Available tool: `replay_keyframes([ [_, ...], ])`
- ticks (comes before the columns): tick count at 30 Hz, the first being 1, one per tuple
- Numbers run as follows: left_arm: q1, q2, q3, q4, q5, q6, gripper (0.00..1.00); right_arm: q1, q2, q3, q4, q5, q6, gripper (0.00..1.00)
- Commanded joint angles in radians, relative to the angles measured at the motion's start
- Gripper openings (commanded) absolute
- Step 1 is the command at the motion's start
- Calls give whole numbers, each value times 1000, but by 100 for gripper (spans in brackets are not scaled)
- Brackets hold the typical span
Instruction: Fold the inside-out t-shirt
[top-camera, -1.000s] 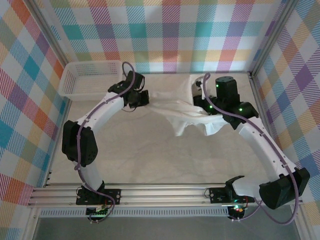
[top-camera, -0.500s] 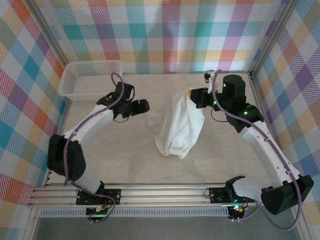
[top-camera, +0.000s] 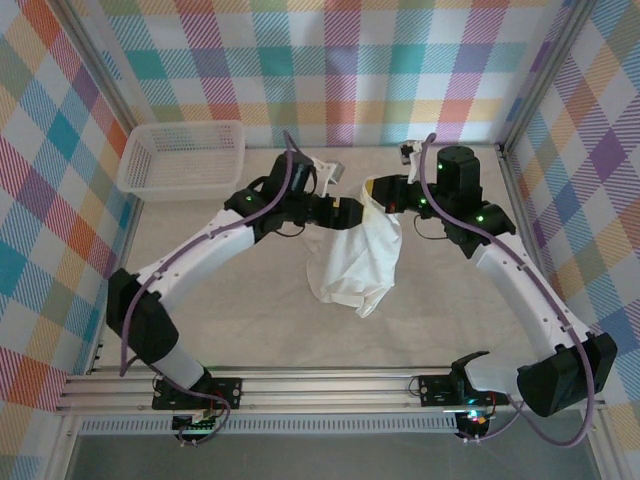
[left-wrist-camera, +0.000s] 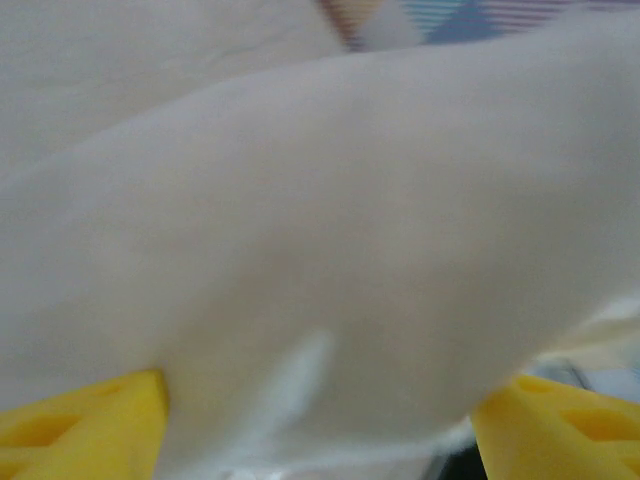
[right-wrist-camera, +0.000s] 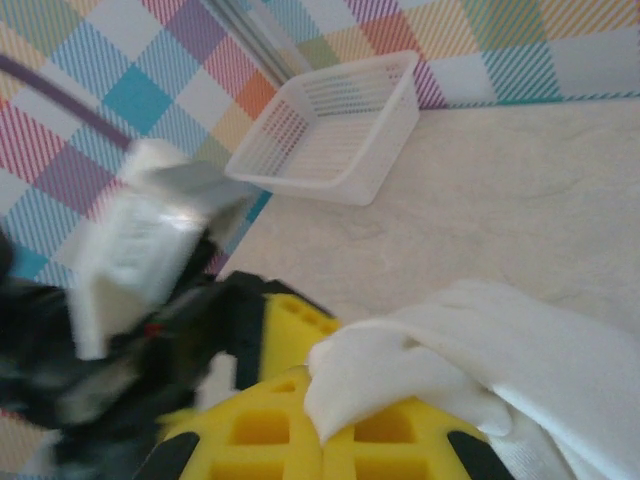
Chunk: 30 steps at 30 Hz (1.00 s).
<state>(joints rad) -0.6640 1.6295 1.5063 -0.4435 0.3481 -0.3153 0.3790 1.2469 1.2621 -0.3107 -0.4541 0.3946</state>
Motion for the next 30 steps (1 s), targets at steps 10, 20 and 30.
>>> replay_keyframes([
  [10, 210, -12, -326, -18, -243, -120, 0, -16, -34, 6, -50, -23, 3, 0],
  [20, 210, -4, -344, -81, -351, -74, 0, 25, 116, 60, -201, -311, -101, 30],
  [30, 210, -100, -380, -115, -411, -37, 57, -14, 236, -10, -285, 207, -28, 59],
])
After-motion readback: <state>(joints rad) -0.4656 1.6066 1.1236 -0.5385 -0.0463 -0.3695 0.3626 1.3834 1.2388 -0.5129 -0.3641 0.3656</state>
